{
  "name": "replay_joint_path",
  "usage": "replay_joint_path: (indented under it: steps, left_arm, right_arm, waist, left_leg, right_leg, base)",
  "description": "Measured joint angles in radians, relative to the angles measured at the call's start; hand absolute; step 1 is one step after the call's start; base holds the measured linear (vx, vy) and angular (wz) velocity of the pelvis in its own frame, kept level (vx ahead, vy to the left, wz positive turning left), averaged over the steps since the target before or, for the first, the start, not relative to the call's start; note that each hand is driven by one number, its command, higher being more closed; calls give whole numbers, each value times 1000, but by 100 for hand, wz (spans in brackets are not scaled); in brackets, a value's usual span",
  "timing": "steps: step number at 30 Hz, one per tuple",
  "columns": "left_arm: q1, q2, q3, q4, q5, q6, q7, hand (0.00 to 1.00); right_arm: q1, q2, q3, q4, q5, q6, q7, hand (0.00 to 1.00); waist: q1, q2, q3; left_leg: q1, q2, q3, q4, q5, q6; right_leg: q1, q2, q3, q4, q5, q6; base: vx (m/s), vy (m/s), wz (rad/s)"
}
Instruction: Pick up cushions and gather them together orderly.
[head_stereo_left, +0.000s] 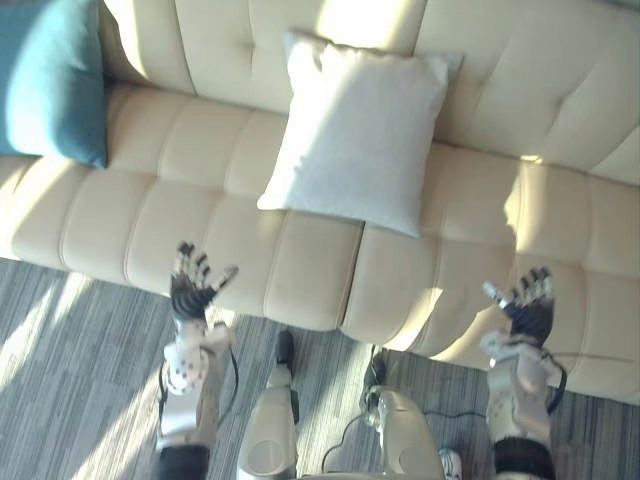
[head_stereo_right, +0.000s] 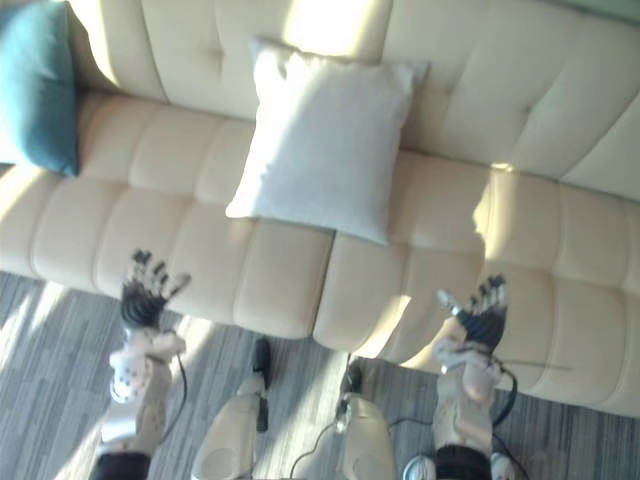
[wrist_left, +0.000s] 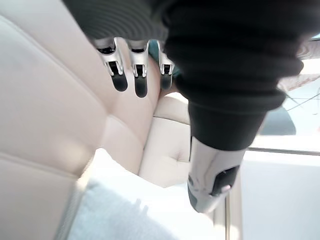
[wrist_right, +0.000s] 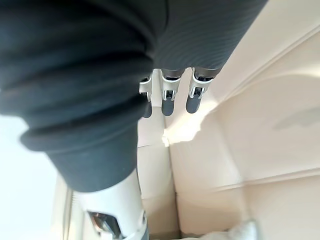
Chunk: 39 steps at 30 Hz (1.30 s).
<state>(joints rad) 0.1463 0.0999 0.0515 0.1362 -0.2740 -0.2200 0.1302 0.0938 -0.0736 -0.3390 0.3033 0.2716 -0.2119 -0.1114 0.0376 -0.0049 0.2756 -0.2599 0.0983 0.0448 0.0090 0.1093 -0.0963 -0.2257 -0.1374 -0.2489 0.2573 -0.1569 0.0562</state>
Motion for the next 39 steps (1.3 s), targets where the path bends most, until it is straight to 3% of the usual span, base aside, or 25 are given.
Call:
replay_joint_path:
  steps: [5, 12, 18, 20, 23, 25, 26, 27, 29, 30, 31, 32, 33, 34, 36, 37, 39]
  left_arm:
    - [64, -19, 12, 312, 133, 41, -65, 0]
    - [63, -37, 140, 713, 219, 71, -58, 0]
    - [48, -22, 160, 832, 253, 76, -45, 0]
    - [36, -21, 163, 837, 252, 76, -45, 0]
    - [0, -5, 159, 837, 252, 78, -37, 0]
    - [-25, -16, 158, 822, 251, 80, -26, 0]
    - [-30, -30, 158, 805, 251, 78, -23, 0]
    - [-31, -34, 154, 796, 251, 79, -24, 0]
    - [-34, -47, 135, 765, 252, 80, -28, 0]
    - [-36, -41, 128, 756, 250, 80, -28, 0]
    - [-45, -35, 126, 744, 250, 81, -26, 0]
    - [-62, -44, 125, 743, 250, 88, -25, 0]
    - [-67, -58, 123, 739, 250, 92, -25, 0]
    - [-72, -78, 113, 735, 249, 94, -23, 0]
    - [-73, -79, 98, 734, 243, 94, -18, 0]
    - [-78, -80, 77, 739, 240, 94, -17, 0]
    - [-80, -82, 45, 741, 235, 91, -18, 0]
  right_arm:
    - [77, 15, 39, 214, -120, 27, 40, 0]
    - [104, 32, 38, 472, -155, 65, 52, 0]
    - [99, 39, 35, 588, -141, 75, 56, 0]
    - [71, 51, 39, 587, -132, 76, 53, 0]
    - [32, 83, 59, 585, -112, 79, 50, 0]
    - [25, 93, 77, 575, -112, 84, 51, 0]
    - [13, 107, 81, 572, -111, 88, 51, 0]
    - [15, 112, 89, 569, -111, 88, 51, 0]
    - [26, 116, 119, 571, -112, 88, 53, 0]
    - [23, 117, 119, 571, -112, 88, 52, 0]
    - [12, 118, 121, 571, -112, 87, 52, 0]
    - [-14, 103, 117, 576, -112, 88, 51, 0]
    - [-25, 97, 117, 575, -112, 88, 50, 0]
    - [-28, 72, 118, 575, -112, 88, 41, 0]
    - [-42, 61, 132, 575, -111, 87, 25, 0]
    - [-55, 48, 152, 576, -106, 86, 21, 0]
    - [-92, 41, 162, 582, -106, 84, 20, 0]
  waist:
    - [-1, -7, -80]
    - [2, -9, -164]
    - [2, -16, -174]
    - [18, -21, -169]
    - [16, -38, -153]
    - [27, -28, -145]
    - [25, -21, -138]
    - [23, -25, -140]
    - [26, -72, -169]
    - [26, -83, -173]
    - [29, -107, -176]
    - [35, -92, -166]
    - [38, -69, -162]
    - [46, -43, -158]
    - [69, -43, -159]
    - [73, -26, -159]
    - [72, 15, -132]
  left_leg:
    - [110, 3, 19, -8, -29, -3]
    - [233, -1, 39, -77, -33, -2]
    - [276, -9, 68, -111, -21, -1]
    - [256, -6, 110, -111, -20, 0]
    - [193, -3, 135, -56, -33, 16]
    - [142, 29, 138, 18, -62, 44]
    - [130, 39, 136, 47, -72, 54]
    - [128, 35, 131, 59, -74, 58]
    - [86, 11, 95, 126, -72, 56]
    - [66, 6, 94, 147, -72, 56]
    - [25, -4, 94, 195, -72, 56]
    - [-7, 8, 81, 224, -66, 44]
    - [-7, 24, 80, 215, -59, 36]
    - [-3, 41, 82, 199, -36, 28]
    - [-23, 43, 95, 190, 1, 16]
    - [-47, 54, 98, 175, 35, 15]
    - [-55, 91, 95, 113, 131, 16]
  right_leg:
    - [137, 10, 0, -78, 19, 12]
    - [234, 12, 15, -151, 30, 22]
    - [249, 9, 48, -163, 51, 34]
    - [206, 9, 77, -155, 70, 38]
    - [160, 3, 94, -135, 92, 54]
    - [134, 7, 93, -96, 127, 98]
    - [76, -20, 63, 177, 35, 52]
    - [56, -40, 56, 316, -2, 54]
    - [86, -92, 76, 580, -37, 102]
    - [103, -97, 88, 590, -30, 113]
    - [145, -97, 114, 566, 29, 145]
    - [161, -60, 121, 508, -23, 180]
    - [163, -42, 116, 495, -26, 179]
    - [195, -19, 106, 448, -60, 165]
    - [231, -14, 86, 357, -172, 115]
    - [240, 12, 77, 280, -204, 87]
    - [273, 66, 47, 168, -204, 80]
  base:
    - [65, 1, -4]
    - [5, 12, -11]
    - [-9, 20, -13]
    - [-45, 34, -47]
    - [-64, 41, -24]
    - [-86, 43, -3]
    - [-88, 21, 10]
    - [-89, -10, 29]
    - [-35, -89, 42]
    - [-61, -121, 38]
    - [-218, -163, 28]
    - [-248, -136, 20]
    - [-309, -115, 14]
    - [-199, -47, 5]
    - [-252, -158, -7]
    - [-277, -188, -15]
    - [-400, -148, 6]
